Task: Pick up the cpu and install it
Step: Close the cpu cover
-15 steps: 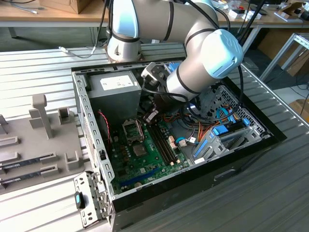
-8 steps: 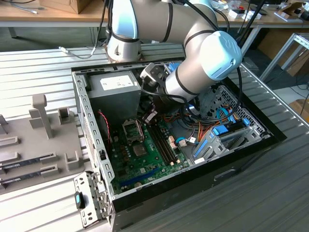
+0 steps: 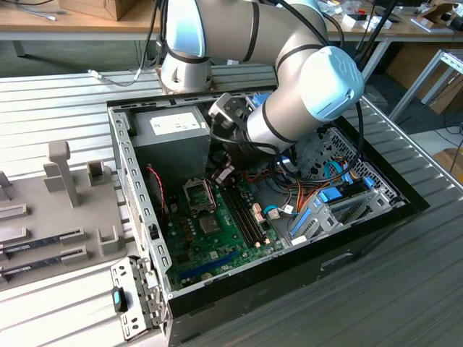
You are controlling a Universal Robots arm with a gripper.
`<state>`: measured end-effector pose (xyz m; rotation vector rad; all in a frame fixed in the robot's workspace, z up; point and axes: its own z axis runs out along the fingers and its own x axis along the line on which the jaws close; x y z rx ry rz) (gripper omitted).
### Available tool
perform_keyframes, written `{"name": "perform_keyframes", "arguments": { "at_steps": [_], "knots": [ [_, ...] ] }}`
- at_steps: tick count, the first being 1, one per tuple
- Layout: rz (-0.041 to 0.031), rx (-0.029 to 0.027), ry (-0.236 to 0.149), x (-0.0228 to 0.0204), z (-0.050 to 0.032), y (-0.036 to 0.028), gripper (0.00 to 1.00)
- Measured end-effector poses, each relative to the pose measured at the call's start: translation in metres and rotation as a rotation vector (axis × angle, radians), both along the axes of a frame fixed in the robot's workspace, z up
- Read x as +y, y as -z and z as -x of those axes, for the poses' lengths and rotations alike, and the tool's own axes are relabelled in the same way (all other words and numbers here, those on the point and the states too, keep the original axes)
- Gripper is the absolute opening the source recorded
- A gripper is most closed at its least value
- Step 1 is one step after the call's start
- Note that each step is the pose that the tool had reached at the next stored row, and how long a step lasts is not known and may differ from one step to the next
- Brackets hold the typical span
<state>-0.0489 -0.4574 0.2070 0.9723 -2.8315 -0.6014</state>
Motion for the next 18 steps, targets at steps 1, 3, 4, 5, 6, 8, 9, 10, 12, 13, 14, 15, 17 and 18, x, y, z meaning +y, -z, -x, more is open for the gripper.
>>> {"name": "perform_keyframes", "arguments": {
  "at_steps": [1,3,4,5,6,8,9,10,12,13,14,15,17,18],
  "knots": [
    [0.0001,0.0000,0.000,0.0000,0.0000,0.0006,0.11],
    [0.0003,0.0002,0.000,-0.0001,-0.0007,0.0011,0.11],
    [0.0002,0.0001,0.000,0.0000,-0.0013,0.0014,0.11],
    [0.0001,0.0001,0.000,0.0000,-0.0014,0.0015,0.11],
    [0.0000,0.0000,0.000,0.0001,-0.0014,0.0016,0.11],
    [-0.0010,0.0000,0.000,0.0003,-0.0013,0.0024,0.11],
    [-0.0015,0.0000,0.000,0.0005,-0.0011,0.0035,0.11],
    [-0.0014,0.0000,0.000,0.0005,-0.0007,0.0061,0.11],
    [-0.0013,0.0001,0.000,0.0005,-0.0005,0.0079,0.11],
    [-0.0012,0.0001,0.000,0.0005,-0.0004,0.0084,0.11],
    [-0.0011,0.0001,0.000,0.0004,-0.0004,0.0086,0.11],
    [-0.0011,0.0002,0.000,0.0004,-0.0004,0.0087,0.11],
    [-0.0016,0.0000,0.000,0.0005,-0.0004,0.0100,0.11],
    [-0.0014,0.0000,0.000,0.0005,-0.0004,0.0100,0.11]
  ]
}}
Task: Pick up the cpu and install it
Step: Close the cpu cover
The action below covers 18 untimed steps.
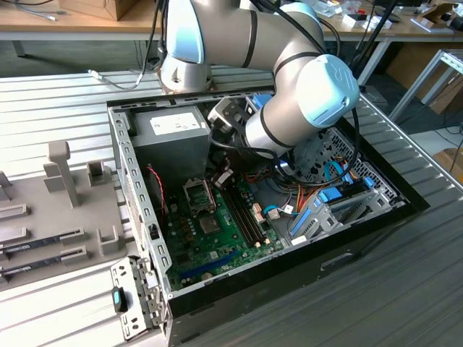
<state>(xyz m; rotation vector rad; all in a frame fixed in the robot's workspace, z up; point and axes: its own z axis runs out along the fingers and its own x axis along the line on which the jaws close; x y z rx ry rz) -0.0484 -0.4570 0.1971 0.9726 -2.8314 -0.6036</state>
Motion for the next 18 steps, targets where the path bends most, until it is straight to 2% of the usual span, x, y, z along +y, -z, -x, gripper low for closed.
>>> {"name": "perform_keyframes", "arguments": {
  "at_steps": [2,7,11,15,18],
  "knots": [
    [-0.0006,0.0001,0.000,-0.0001,0.0001,-0.0002,0.11],
    [-0.0174,0.0000,0.000,-0.0001,0.0001,-0.0049,0.11],
    [-0.0181,0.0014,0.000,-0.0001,-0.0002,-0.0019,0.11],
    [-0.0181,0.0030,0.000,-0.0001,-0.0002,0.0045,0.11],
    [-0.0185,0.0033,-0.001,-0.0001,0.0001,0.0055,0.11]
  ]
}}
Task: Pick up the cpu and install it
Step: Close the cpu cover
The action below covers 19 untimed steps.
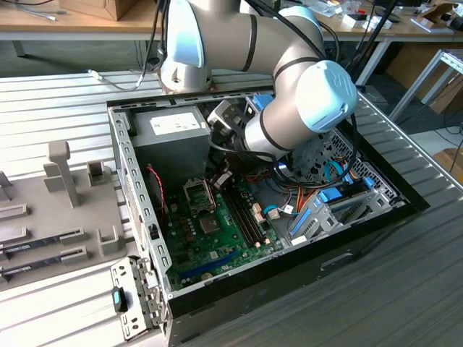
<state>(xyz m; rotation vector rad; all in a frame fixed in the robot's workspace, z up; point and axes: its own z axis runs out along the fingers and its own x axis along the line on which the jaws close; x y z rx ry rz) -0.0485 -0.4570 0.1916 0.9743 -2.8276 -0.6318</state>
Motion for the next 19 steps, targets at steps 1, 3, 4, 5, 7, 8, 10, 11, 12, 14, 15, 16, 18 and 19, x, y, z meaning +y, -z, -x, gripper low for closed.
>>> {"name": "perform_keyframes", "arguments": {
  "at_steps": [1,3,4,5,7,8,10,11,12,14,15,16,18,19],
  "knots": [
    [-0.0005,-0.0001,0.000,0.0000,0.0004,0.0001,0.11],
    [-0.0010,-0.0002,0.000,0.0001,0.0016,0.0001,0.11],
    [-0.0010,-0.0002,0.000,0.0001,0.0024,0.0001,0.11],
    [-0.0010,-0.0002,0.000,0.0000,0.0028,0.0001,0.11],
    [-0.0013,-0.0002,-0.001,-0.0006,0.0032,0.0002,0.11],
    [-0.0016,-0.0002,-0.001,-0.0010,0.0032,0.0001,0.11],
    [-0.0035,-0.0002,-0.002,-0.0019,0.0032,0.0000,0.11],
    [-0.0045,-0.0002,-0.002,-0.0023,0.0032,-0.0003,0.11],
    [-0.0050,-0.0002,-0.002,-0.0024,0.0032,-0.0008,0.11],
    [-0.0057,-0.0002,-0.002,-0.0027,0.0032,-0.0021,0.11],
    [-0.0060,-0.0002,-0.002,-0.0030,0.0032,-0.0027,0.11],
    [-0.0060,-0.0002,-0.002,-0.0035,0.0033,-0.0033,0.11],
    [-0.0057,-0.0002,-0.002,-0.0039,0.0033,-0.0039,0.11],
    [-0.0056,-0.0001,-0.003,-0.0043,0.0034,-0.0042,0.11]
  ]
}}
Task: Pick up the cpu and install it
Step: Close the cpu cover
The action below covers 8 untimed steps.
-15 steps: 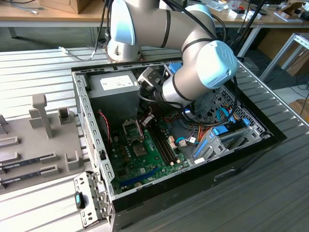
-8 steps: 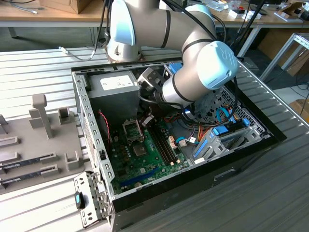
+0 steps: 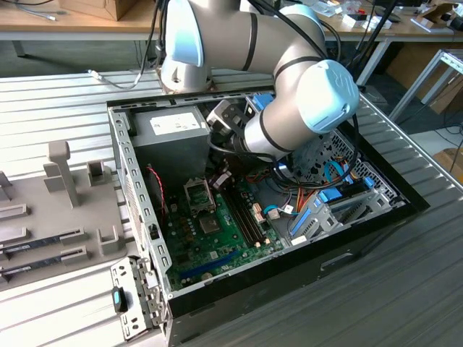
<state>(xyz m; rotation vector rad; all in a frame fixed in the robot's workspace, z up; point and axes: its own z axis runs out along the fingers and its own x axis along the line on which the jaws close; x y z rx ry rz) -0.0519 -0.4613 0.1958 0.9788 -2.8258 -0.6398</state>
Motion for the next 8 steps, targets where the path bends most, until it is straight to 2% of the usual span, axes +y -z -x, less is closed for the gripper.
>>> {"name": "perform_keyframes", "arguments": {
  "at_steps": [8],
  "knots": [
    [-0.0004,0.0000,-0.002,-0.0036,0.0007,-0.0028,0.11]
  ]
}}
